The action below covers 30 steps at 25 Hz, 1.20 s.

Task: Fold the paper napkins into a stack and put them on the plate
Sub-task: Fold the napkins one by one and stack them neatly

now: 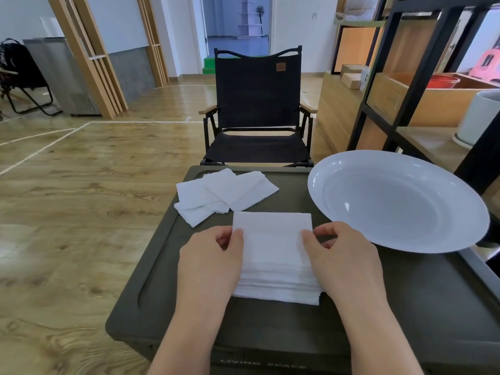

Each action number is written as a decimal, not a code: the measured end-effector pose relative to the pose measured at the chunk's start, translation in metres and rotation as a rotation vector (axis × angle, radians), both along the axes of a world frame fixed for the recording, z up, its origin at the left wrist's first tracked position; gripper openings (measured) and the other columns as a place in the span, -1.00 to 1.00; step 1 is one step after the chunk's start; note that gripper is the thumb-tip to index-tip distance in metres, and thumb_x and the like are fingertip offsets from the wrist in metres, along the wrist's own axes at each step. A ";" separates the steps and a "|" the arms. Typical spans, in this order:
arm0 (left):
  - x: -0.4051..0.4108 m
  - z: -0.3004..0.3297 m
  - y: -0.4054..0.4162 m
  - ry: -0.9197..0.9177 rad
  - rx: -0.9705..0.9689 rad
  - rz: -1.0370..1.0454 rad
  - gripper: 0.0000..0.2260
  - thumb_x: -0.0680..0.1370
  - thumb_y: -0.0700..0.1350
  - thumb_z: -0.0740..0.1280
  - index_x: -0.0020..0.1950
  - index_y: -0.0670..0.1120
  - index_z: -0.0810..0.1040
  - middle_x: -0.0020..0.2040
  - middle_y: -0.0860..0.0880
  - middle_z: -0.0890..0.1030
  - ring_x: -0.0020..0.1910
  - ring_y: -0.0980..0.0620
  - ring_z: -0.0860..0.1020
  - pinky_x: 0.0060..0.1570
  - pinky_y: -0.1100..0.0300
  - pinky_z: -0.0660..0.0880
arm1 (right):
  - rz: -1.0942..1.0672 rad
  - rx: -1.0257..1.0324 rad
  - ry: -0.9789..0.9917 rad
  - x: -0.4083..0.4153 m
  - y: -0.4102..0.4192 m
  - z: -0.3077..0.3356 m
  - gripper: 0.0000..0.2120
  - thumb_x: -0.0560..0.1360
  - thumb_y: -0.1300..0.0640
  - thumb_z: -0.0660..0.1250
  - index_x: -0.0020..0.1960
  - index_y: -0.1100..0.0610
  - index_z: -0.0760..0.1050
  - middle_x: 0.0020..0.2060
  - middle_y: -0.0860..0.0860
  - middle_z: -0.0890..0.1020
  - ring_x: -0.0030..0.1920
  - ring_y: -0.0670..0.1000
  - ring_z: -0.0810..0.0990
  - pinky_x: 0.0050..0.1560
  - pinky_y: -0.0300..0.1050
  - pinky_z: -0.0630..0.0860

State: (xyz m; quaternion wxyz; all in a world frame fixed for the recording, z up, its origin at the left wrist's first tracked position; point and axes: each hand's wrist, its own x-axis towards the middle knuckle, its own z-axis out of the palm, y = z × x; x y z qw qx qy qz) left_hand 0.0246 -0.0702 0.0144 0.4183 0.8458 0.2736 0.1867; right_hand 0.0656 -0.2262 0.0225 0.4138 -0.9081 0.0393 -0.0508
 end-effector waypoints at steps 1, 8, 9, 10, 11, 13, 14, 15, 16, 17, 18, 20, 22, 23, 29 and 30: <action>-0.001 0.002 0.001 0.003 0.005 0.000 -0.80 0.54 0.06 0.25 -0.12 0.09 0.67 -0.39 0.22 0.55 -0.37 0.27 0.49 -0.37 0.30 0.43 | 0.008 -0.015 -0.005 -0.001 -0.002 0.002 -0.86 0.50 -0.10 0.27 -0.17 -0.06 0.48 -0.37 -0.21 0.50 -0.35 -0.22 0.43 -0.40 -0.36 0.24; -0.007 0.013 -0.011 0.070 0.192 -0.021 -0.56 0.58 -0.03 0.16 -0.49 -0.04 0.14 -0.62 0.02 0.17 -0.59 0.06 0.16 -0.55 0.25 0.10 | 0.125 -0.159 0.028 -0.007 -0.007 0.011 -0.71 0.55 0.07 0.20 -0.27 0.11 0.56 -0.46 -0.06 0.52 -0.46 -0.10 0.46 -0.47 -0.28 0.31; -0.007 0.012 -0.011 0.062 0.218 -0.022 -0.58 0.57 -0.05 0.16 -0.48 -0.05 0.16 -0.60 0.02 0.20 -0.59 0.06 0.18 -0.55 0.24 0.10 | 0.125 -0.123 0.024 -0.009 -0.007 0.014 -0.77 0.54 0.04 0.23 -0.21 0.07 0.59 -0.42 -0.12 0.54 -0.41 -0.13 0.50 -0.44 -0.30 0.36; -0.008 0.012 -0.010 0.056 0.246 -0.020 -0.60 0.56 -0.05 0.18 -0.48 -0.07 0.24 -0.59 0.02 0.26 -0.59 0.05 0.23 -0.57 0.23 0.14 | 0.120 -0.080 0.018 -0.010 -0.009 0.017 -0.83 0.52 0.02 0.27 -0.16 0.02 0.60 -0.39 -0.19 0.53 -0.37 -0.17 0.51 -0.40 -0.32 0.39; -0.009 0.012 -0.008 0.054 0.276 -0.020 -0.65 0.55 -0.05 0.20 -0.44 -0.09 0.38 -0.56 0.03 0.39 -0.56 0.05 0.34 -0.57 0.21 0.23 | 0.114 -0.045 0.010 -0.011 -0.010 0.020 -0.88 0.50 0.00 0.31 -0.09 -0.03 0.63 -0.37 -0.24 0.51 -0.34 -0.20 0.51 -0.37 -0.33 0.41; -0.010 0.014 -0.008 0.063 0.316 -0.019 -0.74 0.55 -0.04 0.22 -0.26 -0.08 0.60 -0.39 0.01 0.61 -0.41 0.06 0.54 -0.44 0.17 0.44 | 0.119 -0.023 0.007 -0.011 -0.013 0.023 -0.86 0.48 0.00 0.36 0.00 -0.04 0.64 -0.35 -0.24 0.50 -0.32 -0.24 0.49 -0.33 -0.34 0.43; -0.011 0.016 -0.009 0.065 0.313 -0.013 -0.76 0.54 -0.03 0.23 -0.21 -0.06 0.63 -0.33 0.01 0.65 -0.35 0.06 0.58 -0.40 0.19 0.47 | 0.121 -0.025 0.019 -0.010 -0.014 0.023 -0.86 0.47 0.01 0.36 0.00 -0.04 0.64 -0.33 -0.22 0.52 -0.31 -0.22 0.50 -0.30 -0.30 0.47; -0.012 0.018 -0.010 0.063 0.302 -0.009 -0.77 0.54 -0.03 0.24 -0.19 -0.05 0.64 -0.31 0.02 0.66 -0.33 0.07 0.59 -0.40 0.23 0.46 | 0.119 -0.031 0.037 -0.010 -0.015 0.023 -0.86 0.47 0.01 0.37 0.00 -0.04 0.64 -0.30 -0.19 0.56 -0.30 -0.20 0.51 -0.26 -0.25 0.52; -0.013 0.018 -0.011 0.060 0.293 -0.002 -0.78 0.54 -0.02 0.25 -0.20 -0.03 0.64 -0.30 0.04 0.65 -0.33 0.09 0.58 -0.42 0.28 0.42 | 0.117 -0.035 0.056 -0.010 -0.015 0.023 -0.88 0.47 0.01 0.37 -0.02 -0.05 0.63 -0.27 -0.18 0.58 -0.29 -0.18 0.53 -0.22 -0.20 0.55; -0.013 0.019 -0.012 0.056 0.294 0.011 -0.79 0.54 -0.01 0.26 -0.21 0.00 0.63 -0.31 0.08 0.63 -0.34 0.14 0.55 -0.44 0.34 0.36 | 0.112 -0.039 0.069 -0.009 -0.015 0.022 -0.91 0.46 0.00 0.37 -0.05 -0.07 0.60 -0.26 -0.18 0.59 -0.28 -0.17 0.53 -0.20 -0.17 0.56; -0.013 0.019 -0.012 0.049 0.302 0.030 -0.81 0.53 -0.01 0.26 -0.23 0.05 0.61 -0.32 0.13 0.61 -0.37 0.19 0.52 -0.46 0.39 0.30 | 0.106 -0.043 0.077 -0.009 -0.016 0.022 -0.94 0.45 -0.01 0.38 -0.08 -0.08 0.56 -0.26 -0.18 0.59 -0.28 -0.16 0.53 -0.21 -0.17 0.56; -0.012 0.017 -0.008 0.055 0.315 0.052 -0.84 0.52 -0.01 0.28 -0.24 0.09 0.59 -0.33 0.19 0.57 -0.40 0.23 0.49 -0.47 0.40 0.23 | 0.091 -0.051 0.096 -0.007 -0.016 0.019 -0.92 0.44 -0.02 0.38 -0.14 -0.10 0.47 -0.26 -0.16 0.57 -0.27 -0.14 0.53 -0.28 -0.19 0.51; -0.010 0.012 -0.005 0.109 0.306 0.022 -0.87 0.51 -0.02 0.30 -0.20 0.08 0.61 -0.26 0.17 0.59 -0.34 0.21 0.51 -0.43 0.34 0.28 | 0.101 -0.075 0.145 -0.004 -0.015 0.015 -0.90 0.44 -0.01 0.37 -0.17 -0.09 0.45 -0.26 -0.15 0.56 -0.28 -0.13 0.53 -0.35 -0.23 0.45; -0.010 0.011 -0.004 0.133 0.292 0.004 -0.90 0.51 -0.02 0.31 -0.15 0.08 0.62 -0.20 0.15 0.61 -0.30 0.19 0.51 -0.40 0.32 0.31 | 0.112 -0.087 0.171 -0.003 -0.014 0.013 -0.91 0.45 -0.01 0.37 -0.16 -0.09 0.45 -0.26 -0.15 0.56 -0.28 -0.13 0.53 -0.37 -0.26 0.42; -0.004 0.018 0.018 0.007 0.306 0.108 -0.80 0.49 0.04 0.33 0.11 0.13 0.51 -0.28 0.21 0.54 -0.29 0.26 0.47 -0.41 0.33 0.25 | 0.039 -0.013 0.053 -0.002 -0.024 0.016 -0.87 0.46 -0.12 0.32 -0.09 -0.07 0.49 -0.29 -0.15 0.58 -0.29 -0.17 0.51 -0.40 -0.30 0.32; 0.008 0.022 0.025 -0.037 0.335 0.104 -0.83 0.49 0.03 0.33 0.07 0.13 0.53 -0.30 0.22 0.53 -0.29 0.25 0.47 -0.41 0.34 0.24 | 0.025 -0.006 0.017 -0.002 -0.025 0.019 -0.86 0.47 -0.13 0.30 -0.09 -0.08 0.48 -0.31 -0.16 0.56 -0.30 -0.17 0.49 -0.41 -0.32 0.28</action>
